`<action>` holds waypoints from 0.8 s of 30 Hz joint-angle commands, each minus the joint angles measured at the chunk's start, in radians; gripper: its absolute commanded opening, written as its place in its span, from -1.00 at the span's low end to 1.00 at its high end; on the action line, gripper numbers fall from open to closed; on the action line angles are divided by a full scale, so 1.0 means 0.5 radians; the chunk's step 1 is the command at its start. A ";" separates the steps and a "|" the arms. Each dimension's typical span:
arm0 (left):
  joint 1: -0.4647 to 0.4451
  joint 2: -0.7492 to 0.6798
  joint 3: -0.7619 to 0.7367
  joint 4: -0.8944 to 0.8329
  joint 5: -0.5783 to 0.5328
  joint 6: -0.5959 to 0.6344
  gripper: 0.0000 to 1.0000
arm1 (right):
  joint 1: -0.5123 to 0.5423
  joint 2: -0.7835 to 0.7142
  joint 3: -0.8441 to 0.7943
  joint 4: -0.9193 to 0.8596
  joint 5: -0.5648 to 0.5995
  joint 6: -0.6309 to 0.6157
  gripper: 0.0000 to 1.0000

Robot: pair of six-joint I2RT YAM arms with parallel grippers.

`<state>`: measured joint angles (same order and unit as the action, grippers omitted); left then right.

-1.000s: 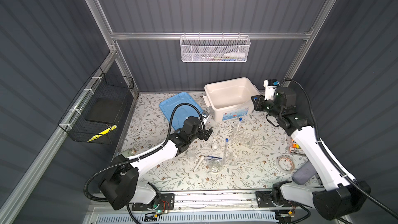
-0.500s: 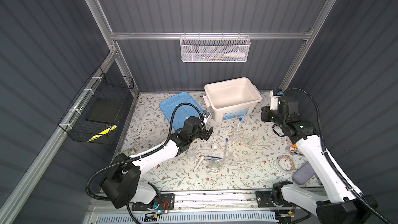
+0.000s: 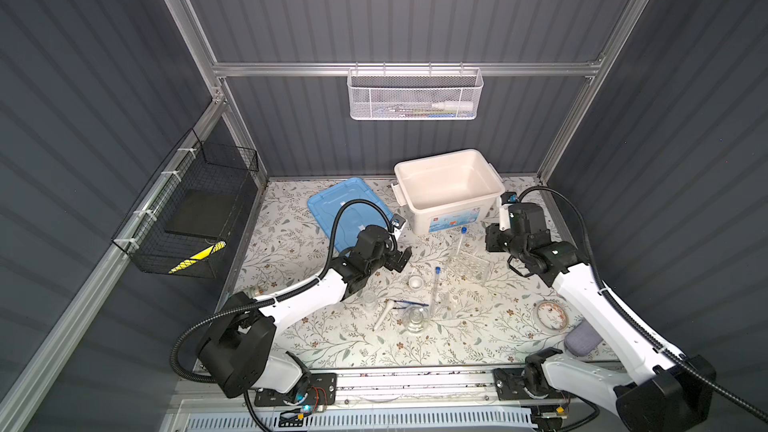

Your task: Organize the chemistry lab equipment

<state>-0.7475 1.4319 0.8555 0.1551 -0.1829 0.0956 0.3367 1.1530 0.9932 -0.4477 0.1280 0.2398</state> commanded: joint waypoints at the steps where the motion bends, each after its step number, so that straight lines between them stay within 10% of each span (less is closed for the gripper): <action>1: -0.014 0.012 -0.026 0.000 0.035 -0.035 0.99 | 0.042 0.081 0.000 0.067 0.037 0.012 -0.59; 24: -0.013 -0.023 -0.078 0.003 0.035 -0.042 0.99 | 0.081 0.244 -0.029 0.160 0.163 -0.020 -0.59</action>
<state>-0.7475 1.4319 0.8288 0.1555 -0.1795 0.0917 0.3740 1.2747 0.9813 -0.3580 0.1879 0.2382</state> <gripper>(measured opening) 0.997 0.207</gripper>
